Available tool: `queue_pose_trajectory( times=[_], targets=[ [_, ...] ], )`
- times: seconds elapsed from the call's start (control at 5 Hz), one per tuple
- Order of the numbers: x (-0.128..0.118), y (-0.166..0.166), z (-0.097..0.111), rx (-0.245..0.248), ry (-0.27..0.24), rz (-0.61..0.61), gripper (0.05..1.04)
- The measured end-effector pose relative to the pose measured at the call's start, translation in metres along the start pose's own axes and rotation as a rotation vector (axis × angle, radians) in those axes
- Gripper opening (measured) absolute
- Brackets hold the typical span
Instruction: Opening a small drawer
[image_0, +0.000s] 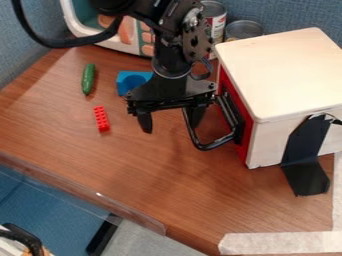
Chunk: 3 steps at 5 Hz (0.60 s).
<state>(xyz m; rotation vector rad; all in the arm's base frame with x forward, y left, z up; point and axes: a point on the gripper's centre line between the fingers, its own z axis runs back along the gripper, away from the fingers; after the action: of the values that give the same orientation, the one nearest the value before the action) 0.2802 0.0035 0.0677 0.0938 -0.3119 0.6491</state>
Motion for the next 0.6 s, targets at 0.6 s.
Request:
queue_pose_trajectory(
  times=[0.6],
  targets=[
    [0.0049,-0.0016,-0.0096,0.012,0.024,0.157,1.001]
  ],
)
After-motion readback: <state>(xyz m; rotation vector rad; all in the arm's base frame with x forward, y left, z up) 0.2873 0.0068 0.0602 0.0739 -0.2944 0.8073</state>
